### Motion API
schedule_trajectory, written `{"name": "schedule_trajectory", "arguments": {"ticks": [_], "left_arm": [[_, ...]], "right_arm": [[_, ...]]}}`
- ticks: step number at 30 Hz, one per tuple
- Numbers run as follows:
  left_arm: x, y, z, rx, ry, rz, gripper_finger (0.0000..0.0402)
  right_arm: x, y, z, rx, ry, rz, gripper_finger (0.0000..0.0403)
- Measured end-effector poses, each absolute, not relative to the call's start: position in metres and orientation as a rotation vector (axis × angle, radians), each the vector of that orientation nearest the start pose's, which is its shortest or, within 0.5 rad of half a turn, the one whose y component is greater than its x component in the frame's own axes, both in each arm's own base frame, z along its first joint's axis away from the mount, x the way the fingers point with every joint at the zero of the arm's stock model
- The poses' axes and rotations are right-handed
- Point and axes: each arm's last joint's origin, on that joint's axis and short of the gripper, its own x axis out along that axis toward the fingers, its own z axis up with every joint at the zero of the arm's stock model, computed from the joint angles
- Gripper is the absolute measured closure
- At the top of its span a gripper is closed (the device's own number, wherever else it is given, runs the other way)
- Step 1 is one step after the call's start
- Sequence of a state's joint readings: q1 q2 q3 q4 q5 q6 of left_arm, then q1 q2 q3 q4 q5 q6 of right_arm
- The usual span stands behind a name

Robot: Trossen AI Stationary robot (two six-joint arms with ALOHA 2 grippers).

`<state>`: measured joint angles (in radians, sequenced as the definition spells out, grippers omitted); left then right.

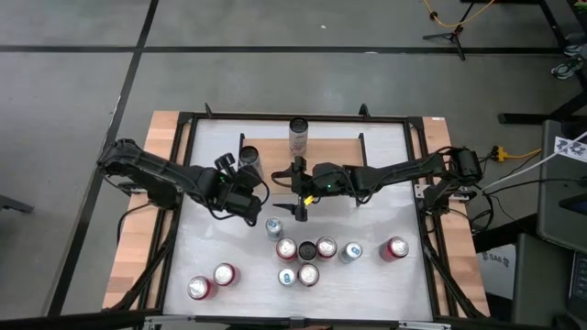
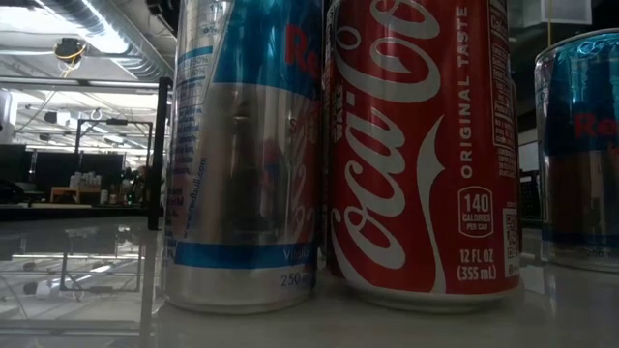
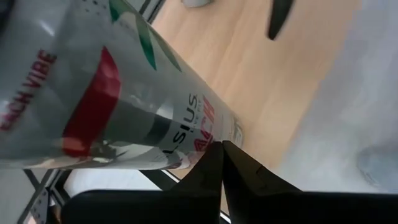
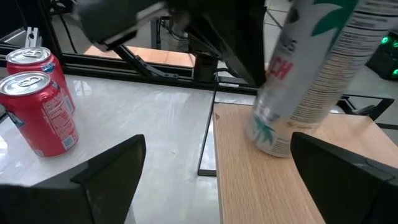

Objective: Place canned beverage on shelf
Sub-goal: Put the left white soda can on the shelf

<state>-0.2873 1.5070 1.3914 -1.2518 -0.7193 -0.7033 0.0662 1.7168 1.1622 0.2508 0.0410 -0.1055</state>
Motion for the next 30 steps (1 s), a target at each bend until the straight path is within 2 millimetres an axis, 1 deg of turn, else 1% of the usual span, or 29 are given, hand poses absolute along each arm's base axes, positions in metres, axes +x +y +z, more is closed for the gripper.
{"name": "schedule_trajectory", "arguments": {"ticks": [15,30], "left_arm": [[0.268,-0.032,0.295,0.063,1.025,0.843,0.0402],[0.275,-0.013,0.295,0.052,1.011,0.863,0.0402]], "right_arm": [[0.39,0.025,0.258,-0.121,0.302,0.041,0.001],[0.39,0.025,0.257,-0.121,0.302,0.041,0.0011]]}}
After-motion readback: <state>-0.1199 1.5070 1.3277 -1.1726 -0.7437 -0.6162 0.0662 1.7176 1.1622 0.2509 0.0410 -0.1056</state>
